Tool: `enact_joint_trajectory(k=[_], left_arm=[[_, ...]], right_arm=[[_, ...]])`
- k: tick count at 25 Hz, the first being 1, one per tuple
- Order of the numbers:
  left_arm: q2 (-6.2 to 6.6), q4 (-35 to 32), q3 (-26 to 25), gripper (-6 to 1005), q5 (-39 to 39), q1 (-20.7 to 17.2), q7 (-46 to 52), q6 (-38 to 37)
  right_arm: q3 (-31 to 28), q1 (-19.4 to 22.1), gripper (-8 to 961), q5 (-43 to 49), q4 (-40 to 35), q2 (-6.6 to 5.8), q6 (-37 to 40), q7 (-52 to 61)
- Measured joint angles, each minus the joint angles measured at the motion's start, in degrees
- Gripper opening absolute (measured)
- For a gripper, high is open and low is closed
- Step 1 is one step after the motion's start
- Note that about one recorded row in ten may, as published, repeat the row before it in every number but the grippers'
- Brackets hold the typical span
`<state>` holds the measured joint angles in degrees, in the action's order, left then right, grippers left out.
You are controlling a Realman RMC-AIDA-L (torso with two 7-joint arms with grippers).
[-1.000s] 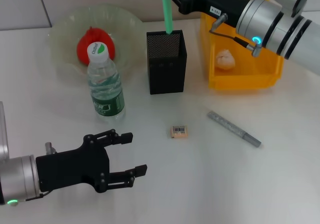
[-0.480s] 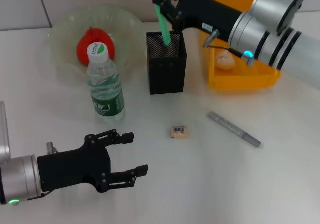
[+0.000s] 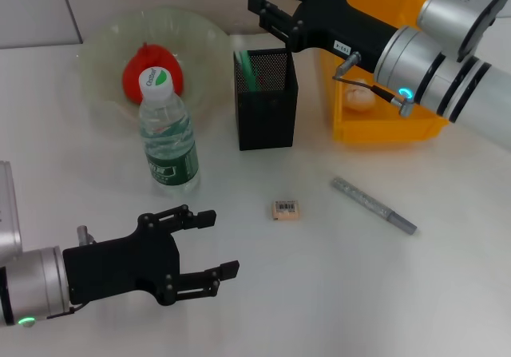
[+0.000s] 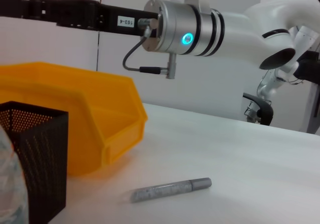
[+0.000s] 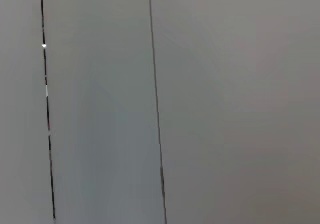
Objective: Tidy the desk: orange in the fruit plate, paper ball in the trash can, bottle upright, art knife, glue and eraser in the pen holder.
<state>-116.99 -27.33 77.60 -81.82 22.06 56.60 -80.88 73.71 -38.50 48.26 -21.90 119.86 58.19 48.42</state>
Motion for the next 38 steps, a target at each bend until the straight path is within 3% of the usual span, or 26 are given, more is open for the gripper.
enact_joint_trajectory(k=[5, 7, 8, 11, 12, 15, 17, 18, 19, 20, 23, 27, 28, 31, 32, 33, 36, 37, 38], left_arm=[[-0.03, 0.1, -0.2, 806, 0.1, -0.3, 0.0, 0.4], [-0.05, -0.1, -0.8, 805, 0.2, -0.6, -0.1, 0.2], [-0.08, -0.1, -1.2, 805, 0.1, -0.7, -0.1, 0.1], [-0.2, -0.2, -1.6, 805, 0.0, -0.9, -0.2, -0.1], [-0.2, -0.2, -1.6, 805, 0.0, -0.9, -0.2, -0.1], [-0.21, -0.2, -1.6, 805, 0.2, -1.0, -0.4, -0.1], [-0.21, -0.2, -1.7, 804, 0.3, -1.1, -0.4, -0.1], [-0.21, -0.2, -1.7, 804, 0.3, -1.1, -0.4, -0.1], [-0.2, -0.2, -1.7, 804, 0.4, -1.2, -0.4, -0.1], [-0.22, -0.2, -1.7, 804, 0.4, -1.2, -0.4, -0.1], [-0.26, -0.2, -1.7, 804, 0.4, -1.2, -0.4, -0.1], [-0.29, -0.2, -1.9, 803, 0.4, -1.2, -0.4, 0.0], [-0.28, -0.2, -2.1, 803, 0.4, -1.2, -0.4, 0.0], [-0.36, -0.2, -2.8, 803, 0.4, -1.3, -0.4, -0.1], [-0.39, -0.2, -2.9, 803, 0.4, -1.4, -0.4, -0.1], [-0.39, -0.1, -3.1, 802, 0.4, -1.6, -0.4, -0.1], [-0.41, -0.2, -4.1, 802, 0.5, -2.1, -0.4, -0.2], [-0.42, -0.6, -4.6, 802, 0.4, -2.5, -0.3, -0.2], [-0.42, -0.6, -4.6, 802, 0.4, -2.5, -0.3, -0.2]], right_arm=[[0.0, 2.2, 478, 0.7, -4.4, -0.55, 1.6, 8.1], [-0.3, 6.3, 555, 5.1, -14.2, -0.87, 1.9, 17.7], [-0.3, 6.3, 594, 5.1, -14.2, -0.87, 1.9, 17.7], [-1.8, 10.2, 710, 15.9, -25.3, -0.96, 2.2, 29.9], [-3.7, 11.9, 723, 23.4, -31.1, -0.84, 3.9, 37.9], [-6.5, 12.9, 761, 31.0, -35.7, -0.8, 7.6, 46.0], [-13.3, 12.6, 774, 43.3, -41.2, -1.16, 17.1, 58.1], [-13.3, 12.6, 774, 43.3, -41.2, -1.16, 17.1, 58.1], [-17.3, 11.1, 773, 51.7, -44.9, -1.82, 24.2, 65.5], [-17.3, 11.1, 773, 51.7, -44.9, -1.82, 24.2, 65.5], [-21.1, 7.3, 773, 64.7, -50.2, -3.26, 34.8, 74.4], [-20.5, -0.5, 772, 79.8, -55.8, -4.76, 47.0, 80.4], [-20.5, -0.5, 772, 79.8, -55.8, -4.76, 47.0, 80.4], [-17.8, -5.9, 771, 86.1, -56.6, -4.57, 51.3, 81.5], [-14.1, -8.5, 771, 89.9, -56.4, -4.26, 52.1, 81.7], [-14.1, -8.5, 770, 89.9, -56.4, -4.26, 52.1, 81.7], [-7.9, -11.9, 770, 97.2, -55.0, -2.77, 51.5, 81.6], [-5.3, -13.8, 770, 100.4, -53.4, -1.42, 50.8, 80.5], [-5.3, -13.8, 769, 100.4, -53.4, -1.42, 50.8, 80.5]])
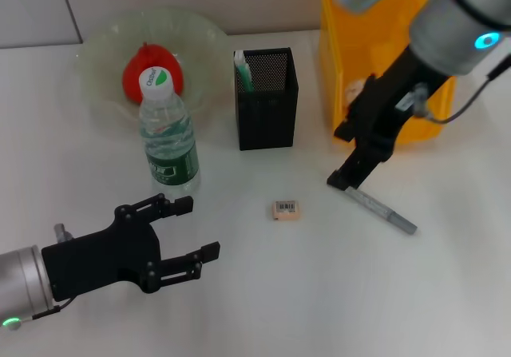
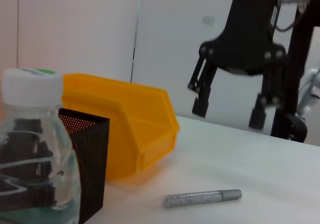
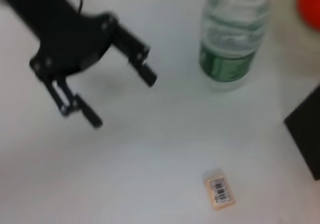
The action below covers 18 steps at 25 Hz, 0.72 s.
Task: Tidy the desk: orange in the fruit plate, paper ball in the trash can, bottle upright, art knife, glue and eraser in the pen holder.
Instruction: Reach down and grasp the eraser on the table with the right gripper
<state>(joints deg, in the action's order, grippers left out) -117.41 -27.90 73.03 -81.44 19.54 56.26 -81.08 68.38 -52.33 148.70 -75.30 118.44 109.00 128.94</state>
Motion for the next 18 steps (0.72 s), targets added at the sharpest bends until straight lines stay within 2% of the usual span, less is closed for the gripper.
enact_joint_trajectory(k=[3, 9, 13, 18], left_arm=[[0.2, -0.3, 0.0, 802, -0.2, -0.3, 0.3, -0.5], [0.48, -0.2, 0.1, 802, -0.3, -1.1, 0.0, -1.1], [0.58, -0.1, 0.0, 803, -0.3, -1.6, -0.3, -1.1], [0.63, -0.4, 0.3, 803, -0.4, -1.6, -0.3, -1.1]], right_arm=[[4.1, -2.1, 769, 2.0, 2.9, 0.82, -2.1, -0.8], [12.7, -3.1, 764, 1.6, 9.8, 1.07, -13.2, -3.4], [16.7, -3.3, 757, -1.1, 15.7, 1.26, -20.6, -4.1], [19.0, -5.7, 748, -3.6, 23.4, 1.32, -25.2, -4.3]])
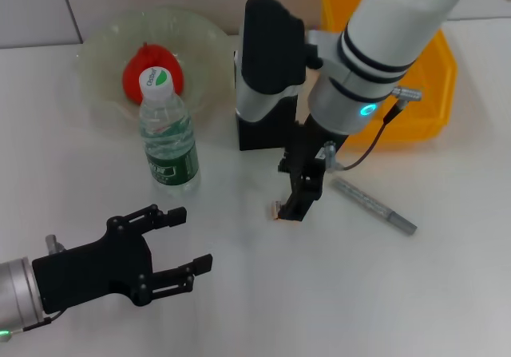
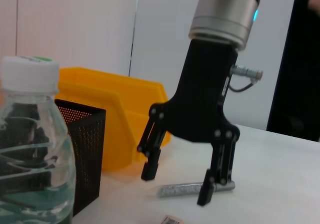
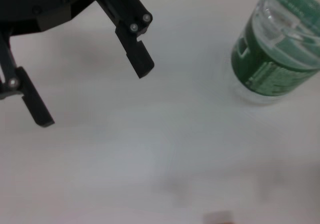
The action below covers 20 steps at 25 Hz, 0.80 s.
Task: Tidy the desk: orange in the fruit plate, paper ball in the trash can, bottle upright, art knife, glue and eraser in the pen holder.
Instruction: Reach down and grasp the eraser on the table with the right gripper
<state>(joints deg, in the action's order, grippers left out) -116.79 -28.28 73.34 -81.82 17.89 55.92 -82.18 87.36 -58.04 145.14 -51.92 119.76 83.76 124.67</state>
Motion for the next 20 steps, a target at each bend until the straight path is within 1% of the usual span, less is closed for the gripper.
enact_joint_trajectory(k=[1, 7, 12, 20], left_arm=[[0.02, 0.0, 0.0, 803, 0.0, 0.1, 0.0, 0.0], [0.0, 0.0, 0.1, 803, 0.0, 0.3, 0.0, -0.1], [-0.13, -0.4, 0.1, 803, 0.0, 0.3, 0.0, -0.2], [-0.27, -0.5, 0.2, 804, 0.0, 0.1, 0.0, -0.2]], right_arm=[[0.8, -0.3, 746, -0.7, 1.9, 0.03, -1.3, 0.0], [2.0, 0.7, 735, -1.4, 2.8, 0.04, -3.5, -0.1], [3.4, 0.9, 726, -2.1, 5.1, 0.08, -6.0, 0.0], [6.7, 0.6, 712, -3.7, 5.8, 0.13, -7.6, 0.5]])
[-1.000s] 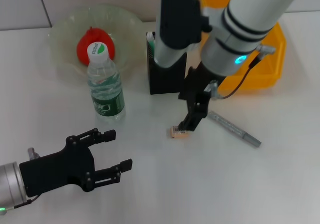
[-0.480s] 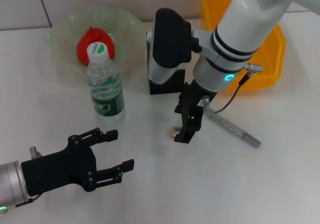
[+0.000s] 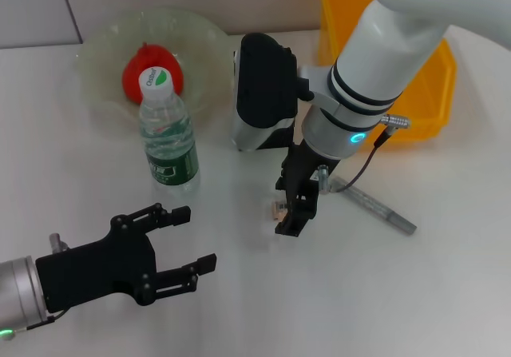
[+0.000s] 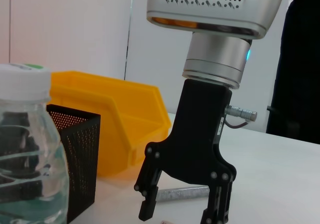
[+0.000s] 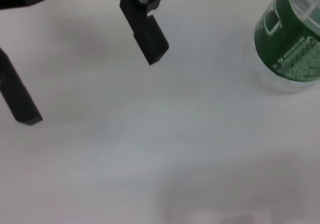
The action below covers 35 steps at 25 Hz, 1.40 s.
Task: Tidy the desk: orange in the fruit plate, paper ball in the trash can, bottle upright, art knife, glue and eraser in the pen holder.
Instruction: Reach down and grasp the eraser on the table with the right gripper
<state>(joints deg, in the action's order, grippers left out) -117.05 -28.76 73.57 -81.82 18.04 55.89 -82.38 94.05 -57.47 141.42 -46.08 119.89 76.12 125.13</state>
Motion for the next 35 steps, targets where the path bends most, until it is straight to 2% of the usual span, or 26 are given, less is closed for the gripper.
enact_joint_trajectory(k=[7, 13, 18, 27, 35], left_arm=[[-0.06, 0.0, 0.0, 804, 0.0, -0.1, 0.0, 0.0], [-0.15, 0.0, -0.1, 803, -0.3, 0.0, 0.0, 0.0], [-0.2, 0.0, 0.0, 802, -0.6, 0.2, 0.1, 0.0], [-0.19, -0.1, 0.0, 802, -0.6, 0.3, 0.2, 0.0], [-0.06, -0.1, 0.0, 803, -0.6, 0.3, 0.3, -0.1]], right_arm=[[0.3, -0.4, 699, 0.2, 0.9, 0.0, -1.1, 0.2], [0.8, 0.1, 474, 0.5, 0.6, 0.0, -2.0, 0.4], [1.2, -1.1, 414, 0.3, 3.5, 0.0, -3.0, 0.7], [1.9, -1.2, 357, 0.1, 3.8, 0.0, -4.4, 0.7], [4.8, -1.3, 307, -1.9, 3.9, -0.01, -5.4, 0.8]])
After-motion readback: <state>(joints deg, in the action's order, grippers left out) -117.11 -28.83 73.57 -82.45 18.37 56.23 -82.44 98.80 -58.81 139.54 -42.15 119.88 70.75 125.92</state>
